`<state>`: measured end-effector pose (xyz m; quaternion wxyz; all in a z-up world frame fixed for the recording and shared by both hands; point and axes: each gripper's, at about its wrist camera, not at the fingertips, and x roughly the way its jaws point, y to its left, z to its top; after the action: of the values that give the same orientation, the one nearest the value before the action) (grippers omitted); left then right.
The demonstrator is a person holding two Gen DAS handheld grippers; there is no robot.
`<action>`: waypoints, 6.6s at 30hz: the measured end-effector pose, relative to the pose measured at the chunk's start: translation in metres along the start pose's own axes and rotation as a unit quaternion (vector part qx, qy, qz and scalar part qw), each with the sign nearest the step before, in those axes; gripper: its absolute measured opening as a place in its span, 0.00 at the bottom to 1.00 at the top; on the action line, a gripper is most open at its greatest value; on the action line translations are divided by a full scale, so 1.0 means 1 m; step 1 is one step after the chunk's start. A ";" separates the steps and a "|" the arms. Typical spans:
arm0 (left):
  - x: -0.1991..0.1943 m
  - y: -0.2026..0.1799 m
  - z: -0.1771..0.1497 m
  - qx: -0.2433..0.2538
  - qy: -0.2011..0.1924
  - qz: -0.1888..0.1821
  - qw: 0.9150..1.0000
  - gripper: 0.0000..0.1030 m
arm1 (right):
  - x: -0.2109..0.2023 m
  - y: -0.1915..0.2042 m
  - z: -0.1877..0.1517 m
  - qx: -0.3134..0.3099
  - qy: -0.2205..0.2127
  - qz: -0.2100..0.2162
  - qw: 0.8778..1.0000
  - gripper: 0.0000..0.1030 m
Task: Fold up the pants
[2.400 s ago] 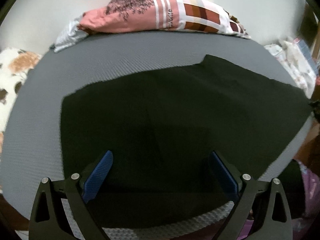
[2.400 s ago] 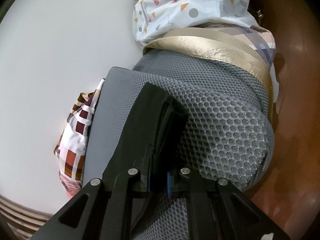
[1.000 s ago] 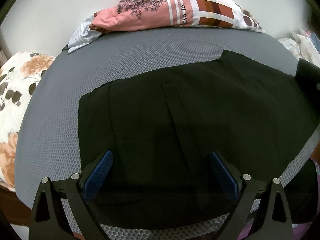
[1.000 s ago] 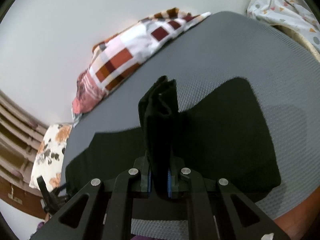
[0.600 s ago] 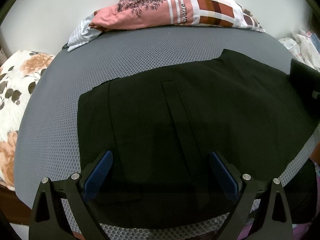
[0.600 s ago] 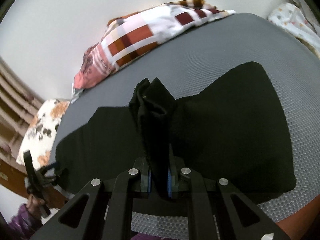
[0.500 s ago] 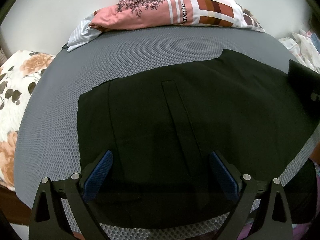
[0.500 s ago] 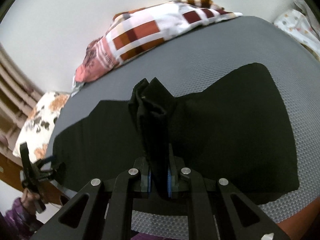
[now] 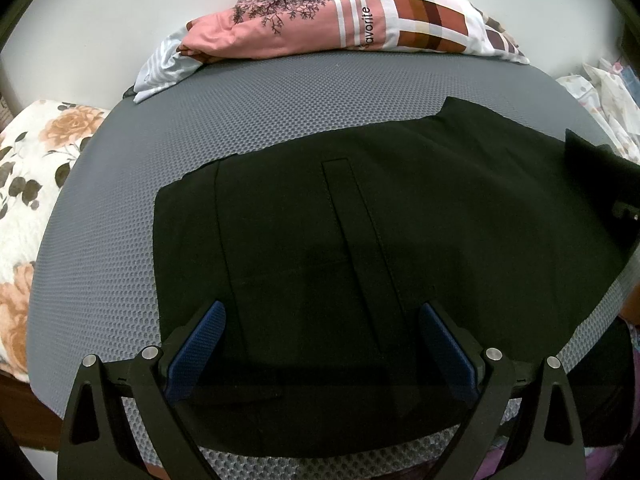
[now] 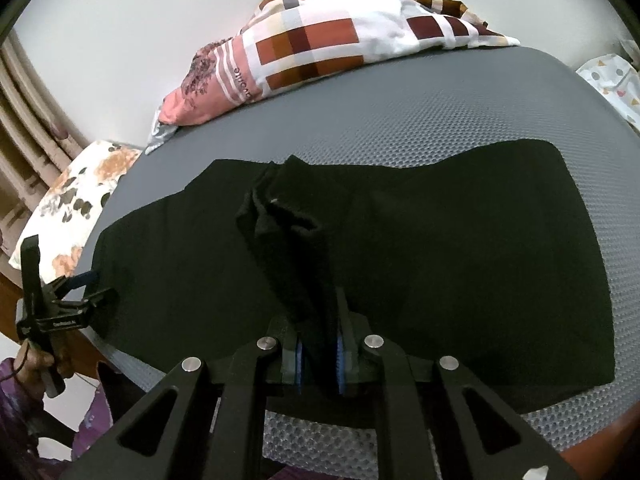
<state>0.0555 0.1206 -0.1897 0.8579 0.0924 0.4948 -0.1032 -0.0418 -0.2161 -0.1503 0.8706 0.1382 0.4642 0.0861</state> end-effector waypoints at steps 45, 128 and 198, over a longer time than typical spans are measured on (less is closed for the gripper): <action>-0.020 -0.096 0.071 -0.094 0.007 -0.356 0.930 0.94 | -0.012 -0.041 -0.033 0.149 0.071 0.360 0.918 0.47; 0.052 -0.179 0.098 -0.032 0.062 -0.323 0.944 0.13 | 0.055 -0.058 -0.061 0.379 0.158 0.322 0.853 0.07; -0.084 0.002 0.068 -0.081 -0.019 -0.312 0.947 0.18 | 0.058 0.030 0.018 0.243 0.144 0.333 0.900 0.45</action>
<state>0.0714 0.1122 -0.0832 0.7968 -0.1379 0.4891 -0.3270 0.0045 -0.1743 -0.1764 0.6542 0.4780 0.5177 0.2749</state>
